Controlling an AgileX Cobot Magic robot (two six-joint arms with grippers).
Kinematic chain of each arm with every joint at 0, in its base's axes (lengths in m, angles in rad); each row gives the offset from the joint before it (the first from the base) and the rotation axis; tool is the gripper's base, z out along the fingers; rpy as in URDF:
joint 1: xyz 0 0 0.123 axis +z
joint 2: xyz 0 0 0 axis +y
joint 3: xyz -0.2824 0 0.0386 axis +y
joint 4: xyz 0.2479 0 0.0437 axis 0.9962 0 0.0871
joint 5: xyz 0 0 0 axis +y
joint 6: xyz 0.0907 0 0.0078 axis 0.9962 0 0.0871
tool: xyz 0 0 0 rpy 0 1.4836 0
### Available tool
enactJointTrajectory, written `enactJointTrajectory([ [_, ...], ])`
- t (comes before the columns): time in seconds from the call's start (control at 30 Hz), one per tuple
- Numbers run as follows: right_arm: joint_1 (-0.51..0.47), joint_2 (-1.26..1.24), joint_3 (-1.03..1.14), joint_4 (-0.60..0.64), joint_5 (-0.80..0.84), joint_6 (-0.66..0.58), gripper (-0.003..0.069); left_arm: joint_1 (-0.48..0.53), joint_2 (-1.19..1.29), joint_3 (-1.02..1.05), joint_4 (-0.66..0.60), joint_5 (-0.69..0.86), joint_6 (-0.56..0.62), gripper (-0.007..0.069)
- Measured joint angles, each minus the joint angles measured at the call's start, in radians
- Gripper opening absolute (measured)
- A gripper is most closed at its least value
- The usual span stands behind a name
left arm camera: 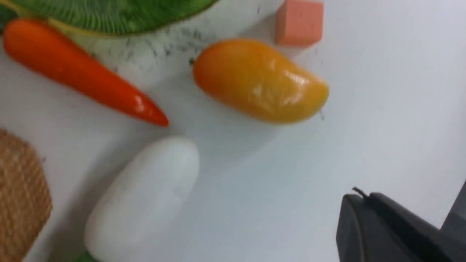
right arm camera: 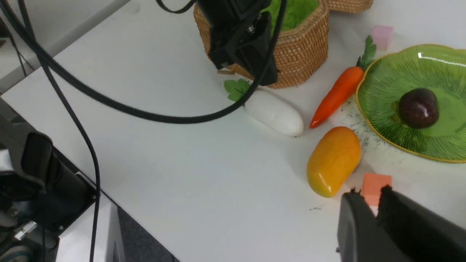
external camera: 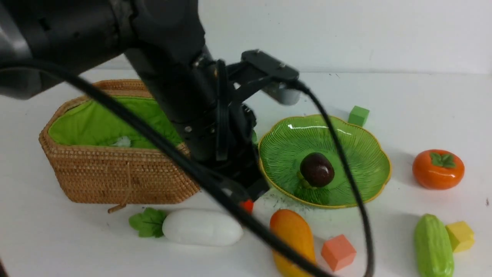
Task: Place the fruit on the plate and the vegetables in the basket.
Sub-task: Take a daikon with your left arm and place it on the basket on the left.
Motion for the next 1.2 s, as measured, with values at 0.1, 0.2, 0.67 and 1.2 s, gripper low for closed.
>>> enactJointTrajectory([
  [0.1, 0.0, 0.0, 0.027, 0.004, 0.0, -0.016, 0.0097, 0.0, -0.037, 0.136, 0.056, 0.006, 0.047, -0.0013],
  [0.2, 0.0, 0.0, 0.057, 0.006, -0.001, -0.03, 0.0097, 0.0, -0.043, 0.233, 0.085, -0.031, 0.145, -0.0013],
  [0.67, 0.0, 0.0, 0.089, 0.018, -0.021, -0.086, 0.0097, 0.0, 0.071, 0.286, 0.224, -0.324, 0.251, 0.0489],
  [1.2, 0.0, 0.0, 0.089, 0.063, -0.021, -0.087, 0.0097, 0.0, 0.308, 0.286, 0.443, -0.509, 0.251, 0.0468],
])
